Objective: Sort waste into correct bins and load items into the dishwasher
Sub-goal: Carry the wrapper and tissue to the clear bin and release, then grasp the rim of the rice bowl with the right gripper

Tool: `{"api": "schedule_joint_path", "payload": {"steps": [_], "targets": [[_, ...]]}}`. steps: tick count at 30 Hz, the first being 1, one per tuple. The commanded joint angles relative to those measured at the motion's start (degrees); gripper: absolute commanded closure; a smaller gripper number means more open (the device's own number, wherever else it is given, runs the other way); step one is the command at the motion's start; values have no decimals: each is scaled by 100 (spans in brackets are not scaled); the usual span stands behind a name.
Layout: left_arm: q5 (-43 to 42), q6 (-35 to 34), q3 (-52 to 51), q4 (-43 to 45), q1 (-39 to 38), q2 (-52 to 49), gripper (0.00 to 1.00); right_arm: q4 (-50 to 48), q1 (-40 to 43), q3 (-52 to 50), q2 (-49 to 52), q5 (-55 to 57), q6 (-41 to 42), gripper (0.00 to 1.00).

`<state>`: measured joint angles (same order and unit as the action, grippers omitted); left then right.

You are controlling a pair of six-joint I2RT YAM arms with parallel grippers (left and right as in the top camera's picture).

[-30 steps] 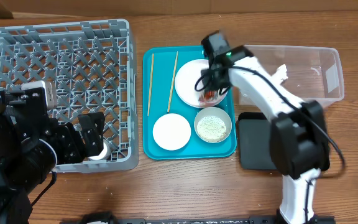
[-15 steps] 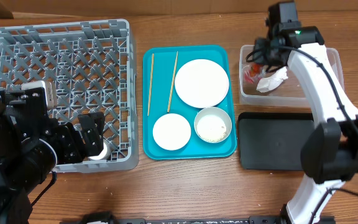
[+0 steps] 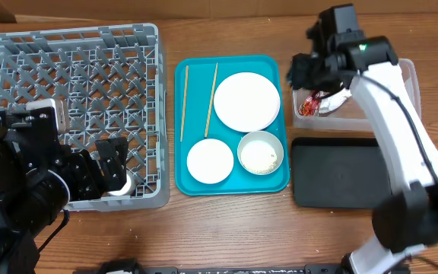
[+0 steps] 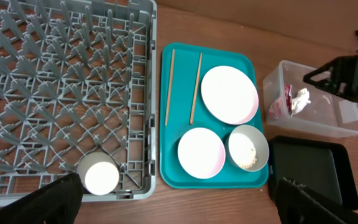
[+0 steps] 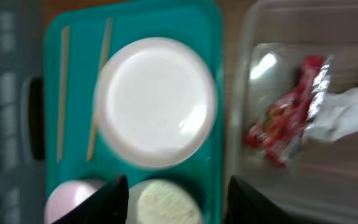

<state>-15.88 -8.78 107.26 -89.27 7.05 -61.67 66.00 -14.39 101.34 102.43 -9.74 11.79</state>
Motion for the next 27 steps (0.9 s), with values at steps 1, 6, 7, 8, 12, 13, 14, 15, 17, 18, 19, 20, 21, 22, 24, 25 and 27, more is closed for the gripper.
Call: {"api": "schedule_joint_path", "payload": {"steps": [1,6,7,8,12,13,14,15,17,18,19,20,21,22,24,25,27], "targets": [[-24,109,57,-9,-33,-9,0,330,-785,68,-295,-323,48,47],[-24,109,57,-9,-33,-9,0,190,-2013,-470,-223,-293,538,48],[-24,109,57,-9,-33,-9,0,-17,-2271,-656,-212,-234,708,50],[-24,109,57,-9,-33,-9,0,-238,-2483,-813,-199,-149,828,51],[-24,109,57,-11,-33,-9,0,-634,-3084,-1161,-63,1040,1207,51],[-24,109,57,-9,-33,-11,0,-623,-3130,-1167,-44,1283,1300,53],[-24,109,57,-9,-33,-11,0,-636,-3134,-1169,-28,1471,1362,56],[-24,109,57,-9,-33,-11,0,-660,-3130,-1169,-28,1537,1360,59],[-24,109,57,-11,-33,-9,0,-732,-2975,-1172,-26,1589,1360,68],[-24,109,57,-11,-33,-9,0,-743,-2898,-1174,-9,1582,1360,70],[-24,109,57,-11,-33,-9,0,-741,-2824,-1180,15,1565,1362,71],[-24,109,57,-11,-33,-9,0,-728,-2745,-1200,55,1543,1379,72],[-24,109,57,-11,-33,-9,0,-723,-2695,-1231,85,1519,1377,73],[-24,109,57,-11,-33,-9,0,-730,-2634,-1287,127,1473,1377,74],[-24,109,57,-11,-33,-9,0,-813,-2551,-1482,192,1349,1377,75],[-24,109,57,-11,-33,-11,0,-874,-2535,-1593,223,1303,1379,75],[-24,109,57,-11,-33,-9,0,-988,-2527,-1808,304,1305,1403,75]]}}
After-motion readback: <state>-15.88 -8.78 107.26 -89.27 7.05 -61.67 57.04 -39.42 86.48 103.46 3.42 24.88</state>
